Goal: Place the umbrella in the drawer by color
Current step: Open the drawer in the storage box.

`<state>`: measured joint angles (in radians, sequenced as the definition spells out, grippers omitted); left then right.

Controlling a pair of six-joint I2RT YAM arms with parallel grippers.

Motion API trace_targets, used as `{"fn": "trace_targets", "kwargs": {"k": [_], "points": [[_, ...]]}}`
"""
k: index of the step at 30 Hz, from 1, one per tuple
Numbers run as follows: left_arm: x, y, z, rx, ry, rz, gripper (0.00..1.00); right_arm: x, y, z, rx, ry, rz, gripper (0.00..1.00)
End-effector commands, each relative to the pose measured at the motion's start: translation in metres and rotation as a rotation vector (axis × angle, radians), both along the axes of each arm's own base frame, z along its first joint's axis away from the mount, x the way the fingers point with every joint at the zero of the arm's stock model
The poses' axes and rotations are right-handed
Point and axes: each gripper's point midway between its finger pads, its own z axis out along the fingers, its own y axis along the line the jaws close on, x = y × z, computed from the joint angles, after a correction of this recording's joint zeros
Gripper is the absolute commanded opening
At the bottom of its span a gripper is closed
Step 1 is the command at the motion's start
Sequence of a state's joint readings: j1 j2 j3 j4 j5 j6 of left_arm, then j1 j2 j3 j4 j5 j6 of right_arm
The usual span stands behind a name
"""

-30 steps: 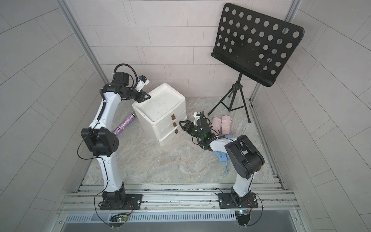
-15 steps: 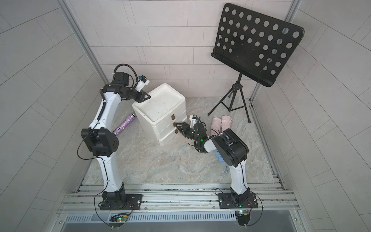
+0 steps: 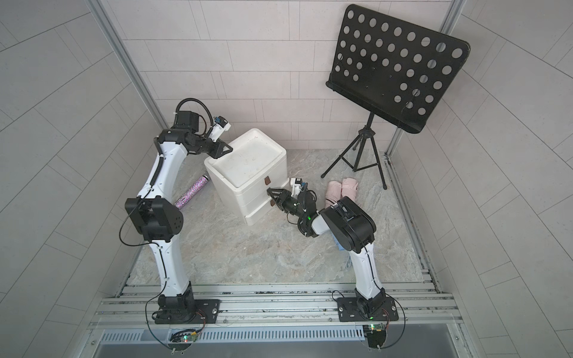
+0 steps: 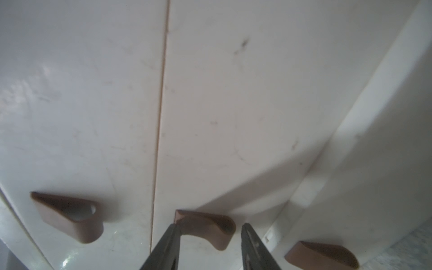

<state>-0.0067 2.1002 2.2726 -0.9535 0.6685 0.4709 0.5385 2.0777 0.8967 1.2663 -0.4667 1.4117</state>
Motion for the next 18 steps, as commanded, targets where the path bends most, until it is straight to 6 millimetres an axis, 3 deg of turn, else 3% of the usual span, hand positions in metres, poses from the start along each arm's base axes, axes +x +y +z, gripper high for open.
{"fn": "trace_targets", "kwargs": {"k": [1, 18], "points": [[-0.034, -0.016, -0.012, -0.069, 0.163, -0.035, 0.18, 0.001, 0.005, 0.02, 0.063, -0.049, 0.01, 0.42], [-0.028, -0.009, -0.014, -0.064, 0.156, -0.014, 0.18, -0.006, 0.0, 0.03, 0.056, -0.064, 0.005, 0.05]]}}
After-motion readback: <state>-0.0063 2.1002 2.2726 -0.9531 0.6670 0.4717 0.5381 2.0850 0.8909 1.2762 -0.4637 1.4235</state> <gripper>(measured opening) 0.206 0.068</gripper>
